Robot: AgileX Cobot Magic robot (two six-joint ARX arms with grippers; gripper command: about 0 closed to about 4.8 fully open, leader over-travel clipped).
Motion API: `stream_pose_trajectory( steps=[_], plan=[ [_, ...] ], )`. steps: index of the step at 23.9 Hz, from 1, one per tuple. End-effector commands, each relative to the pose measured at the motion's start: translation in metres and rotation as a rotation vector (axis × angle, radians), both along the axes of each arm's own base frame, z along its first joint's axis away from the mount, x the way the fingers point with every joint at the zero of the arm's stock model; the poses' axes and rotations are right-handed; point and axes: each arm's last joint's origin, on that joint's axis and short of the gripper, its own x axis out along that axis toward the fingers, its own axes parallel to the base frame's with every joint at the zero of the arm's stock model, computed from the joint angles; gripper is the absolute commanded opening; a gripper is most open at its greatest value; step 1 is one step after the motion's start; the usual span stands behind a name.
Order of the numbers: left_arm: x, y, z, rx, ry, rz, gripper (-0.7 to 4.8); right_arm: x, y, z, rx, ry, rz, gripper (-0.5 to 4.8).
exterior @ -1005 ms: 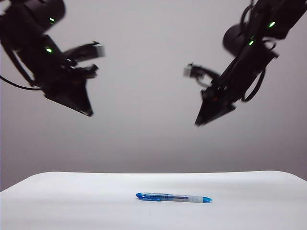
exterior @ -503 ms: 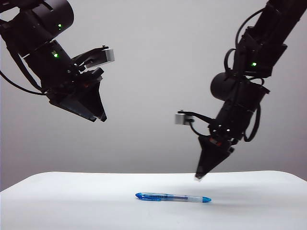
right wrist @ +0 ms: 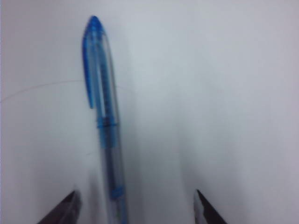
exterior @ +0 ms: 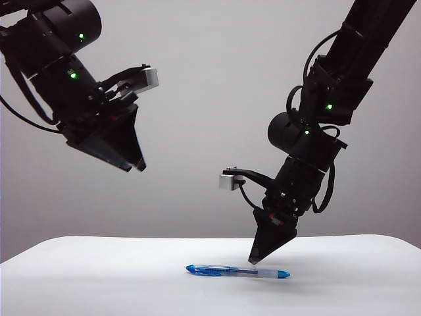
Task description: Pick up the pen and remove the cap.
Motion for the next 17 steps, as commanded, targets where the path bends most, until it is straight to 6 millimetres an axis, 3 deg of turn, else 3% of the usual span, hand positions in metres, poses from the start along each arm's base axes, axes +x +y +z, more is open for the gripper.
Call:
stream_pose_trajectory(
  steps=[1,7,8,9,11,14,17],
  plan=[
    [-0.002,0.001,0.000,0.027,0.007,-0.043,1.84,0.002,0.002,-0.002,0.006,-0.013,0.007,3.23],
    [-0.003,0.001,-0.001,0.017,0.021,-0.053,1.83,0.001,0.002,-0.013,-0.006,0.027,0.002,2.83],
    [-0.003,0.001,-0.001,0.017,0.021,-0.053,1.83,0.001,0.002,-0.014,-0.008,0.034,0.002,2.43],
    [-0.003,0.000,-0.001,0.016,0.020,-0.053,1.83,0.000,0.002,-0.017,-0.006,0.053,0.006,1.61],
    [-0.003,0.001,-0.001,0.017,0.022,-0.053,1.83,-0.001,0.002,-0.020,-0.005,0.068,0.008,0.74],
    [-0.004,0.001,-0.001,0.018,0.024,-0.053,1.83,-0.001,0.001,-0.022,-0.008,0.074,0.008,0.16],
    [-0.003,0.001,-0.001,0.017,0.021,-0.053,1.83,0.000,0.002,-0.019,0.005,0.086,-0.037,0.12]
  ],
)
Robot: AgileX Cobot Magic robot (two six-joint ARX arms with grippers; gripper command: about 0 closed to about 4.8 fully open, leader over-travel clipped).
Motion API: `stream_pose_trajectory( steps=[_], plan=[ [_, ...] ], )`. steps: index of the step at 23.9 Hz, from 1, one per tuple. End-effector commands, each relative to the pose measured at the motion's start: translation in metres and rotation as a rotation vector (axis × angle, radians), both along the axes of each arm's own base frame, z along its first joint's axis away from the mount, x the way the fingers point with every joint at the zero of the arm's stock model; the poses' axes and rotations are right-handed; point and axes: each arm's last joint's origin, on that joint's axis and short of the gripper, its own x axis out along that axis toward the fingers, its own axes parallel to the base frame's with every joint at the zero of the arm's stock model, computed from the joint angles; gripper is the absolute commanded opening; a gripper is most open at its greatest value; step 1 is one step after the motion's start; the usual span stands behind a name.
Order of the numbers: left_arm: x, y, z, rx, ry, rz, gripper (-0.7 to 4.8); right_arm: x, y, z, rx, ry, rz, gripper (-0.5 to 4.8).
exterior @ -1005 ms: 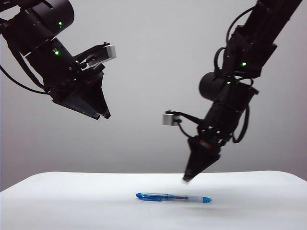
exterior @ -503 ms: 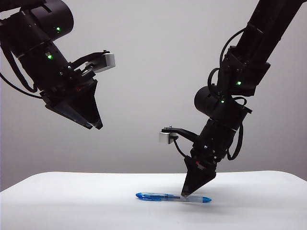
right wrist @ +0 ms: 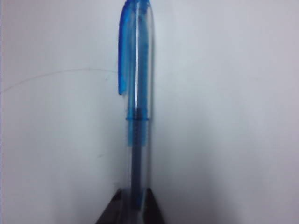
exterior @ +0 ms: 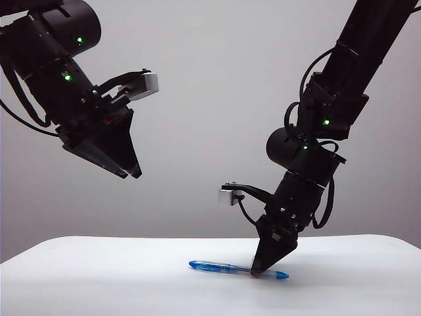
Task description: Pick up the pen and remove the cap.
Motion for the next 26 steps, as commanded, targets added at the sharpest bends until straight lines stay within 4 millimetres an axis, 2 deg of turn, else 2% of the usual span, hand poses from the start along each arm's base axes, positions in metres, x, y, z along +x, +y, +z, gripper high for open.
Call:
stream_pose_trajectory(
  steps=[1,5,8,9,11,13,16,17,18,19,23,24,26],
  plan=[
    [0.001,-0.001,0.003,-0.013,-0.018,-0.004,1.84,0.004,0.002,0.007,0.024,0.033,-0.091,0.12],
    [0.004,-0.001,0.005,-0.038,-0.033,0.038,1.83,0.012,0.006,0.032,0.066,0.020,-0.135,0.12],
    [0.009,0.000,0.009,-0.061,-0.072,0.111,1.84,0.018,0.010,0.064,0.142,0.012,-0.148,0.12],
    [0.011,0.000,0.011,-0.083,-0.090,0.129,1.84,0.019,0.011,0.078,0.171,0.006,-0.149,0.12],
    [0.018,0.009,0.027,-0.191,-0.165,0.213,1.86,0.017,0.011,0.129,0.271,-0.016,-0.165,0.12],
    [0.021,0.017,0.041,-0.304,-0.202,0.235,2.30,0.011,0.010,0.155,0.326,-0.045,-0.158,0.12],
    [0.027,0.033,0.064,-0.541,-0.242,0.258,3.49,-0.001,0.006,0.192,0.404,-0.091,-0.139,0.12],
    [0.031,0.045,0.080,-0.708,-0.266,0.215,3.71,-0.012,0.002,0.216,0.452,-0.124,-0.119,0.12],
    [0.032,0.055,0.092,-0.844,-0.252,0.119,3.71,-0.022,-0.001,0.237,0.508,-0.151,-0.107,0.12],
    [0.032,0.058,0.098,-0.897,-0.253,0.075,3.71,-0.028,-0.004,0.250,0.542,-0.170,-0.100,0.12],
    [0.027,0.058,0.114,-0.962,-0.310,-0.119,3.71,-0.044,-0.008,0.285,0.681,-0.208,-0.053,0.11],
    [0.022,0.057,0.124,-0.983,-0.355,-0.234,3.69,-0.049,-0.009,0.297,0.742,-0.210,-0.031,0.11],
    [0.014,0.057,0.138,-1.025,-0.432,-0.327,3.67,-0.053,-0.010,0.306,0.800,-0.181,-0.015,0.11]
  ],
)
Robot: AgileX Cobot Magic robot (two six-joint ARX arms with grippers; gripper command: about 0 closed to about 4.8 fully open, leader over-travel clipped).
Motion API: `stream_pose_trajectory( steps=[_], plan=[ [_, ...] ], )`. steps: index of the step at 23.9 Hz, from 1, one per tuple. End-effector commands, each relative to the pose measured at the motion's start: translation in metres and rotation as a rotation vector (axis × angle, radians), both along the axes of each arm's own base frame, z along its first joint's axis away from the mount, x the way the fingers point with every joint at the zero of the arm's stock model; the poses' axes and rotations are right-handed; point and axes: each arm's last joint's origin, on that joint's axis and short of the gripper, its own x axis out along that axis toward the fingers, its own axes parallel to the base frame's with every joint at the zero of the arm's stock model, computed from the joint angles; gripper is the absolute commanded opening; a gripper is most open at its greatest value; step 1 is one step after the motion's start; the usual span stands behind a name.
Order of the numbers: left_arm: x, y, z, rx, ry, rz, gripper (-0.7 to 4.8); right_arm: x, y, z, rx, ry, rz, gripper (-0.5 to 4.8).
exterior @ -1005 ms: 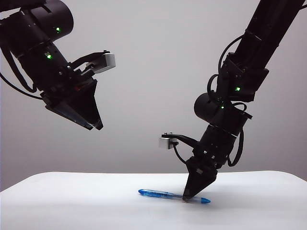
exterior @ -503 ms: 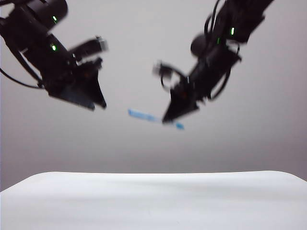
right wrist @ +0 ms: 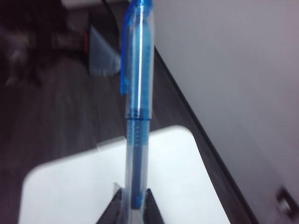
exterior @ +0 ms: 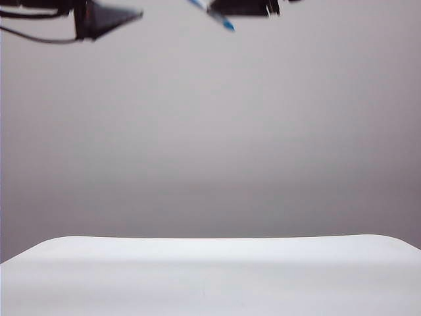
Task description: Pick up the pen and remove the cap.
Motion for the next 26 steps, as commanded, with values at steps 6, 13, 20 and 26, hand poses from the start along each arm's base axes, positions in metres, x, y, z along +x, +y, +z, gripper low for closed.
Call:
stream_pose_trajectory(
  steps=[6,13,20,26],
  plan=[
    [-0.016,0.004,0.030,-0.121,-0.193,-0.054,3.63,-0.009,0.001,0.013,0.118,0.073,0.156,0.11],
    [-0.014,-0.007,0.026,-0.169,-0.148,-0.093,3.63,-0.017,0.014,0.016,0.158,0.059,0.299,0.07],
    [-0.019,-0.009,0.030,-0.202,-0.192,-0.112,3.63,-0.015,0.019,0.012,0.150,0.061,0.291,0.07],
    [-0.020,-0.009,0.032,-0.222,-0.202,-0.101,2.97,-0.013,0.021,0.009,0.146,0.067,0.289,0.07]
  ],
)
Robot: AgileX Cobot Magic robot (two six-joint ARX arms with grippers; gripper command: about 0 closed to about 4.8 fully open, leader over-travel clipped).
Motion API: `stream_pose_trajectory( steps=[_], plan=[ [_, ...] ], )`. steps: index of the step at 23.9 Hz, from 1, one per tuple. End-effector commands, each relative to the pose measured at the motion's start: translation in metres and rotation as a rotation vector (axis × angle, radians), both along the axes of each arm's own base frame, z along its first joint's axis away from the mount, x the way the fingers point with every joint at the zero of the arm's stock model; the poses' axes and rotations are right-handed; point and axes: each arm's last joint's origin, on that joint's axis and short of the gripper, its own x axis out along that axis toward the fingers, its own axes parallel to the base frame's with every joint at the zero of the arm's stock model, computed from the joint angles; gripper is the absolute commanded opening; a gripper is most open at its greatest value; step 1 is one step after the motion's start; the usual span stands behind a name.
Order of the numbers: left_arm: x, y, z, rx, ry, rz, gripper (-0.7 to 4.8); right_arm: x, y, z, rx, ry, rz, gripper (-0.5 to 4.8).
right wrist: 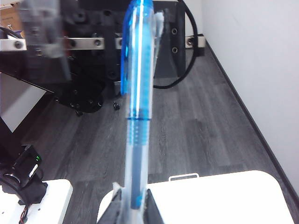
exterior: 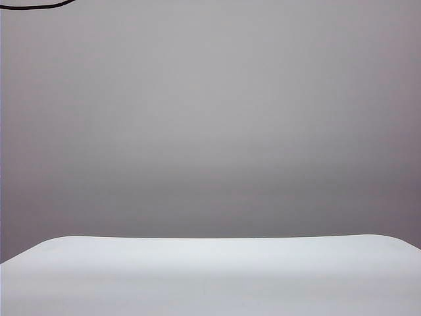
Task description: Pick up the pen and remove the cap.
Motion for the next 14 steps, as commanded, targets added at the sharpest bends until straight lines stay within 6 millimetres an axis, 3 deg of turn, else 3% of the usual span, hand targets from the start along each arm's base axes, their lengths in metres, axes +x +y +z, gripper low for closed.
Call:
stream_pose_trajectory(
  steps=[1,12,14],
  plan=[
    [-0.001,0.000,0.002,-0.007,-0.005,0.000,2.86,-0.001,0.002,0.003,0.014,-0.023,0.014,0.07],
    [0.001,-0.013,-0.004,-0.012,0.027,-0.036,2.74,-0.005,0.012,0.004,0.022,-0.040,0.042,0.07],
    [0.001,-0.013,-0.004,-0.014,0.022,-0.035,2.26,-0.005,0.011,0.002,0.019,-0.035,0.040,0.07]
  ],
)
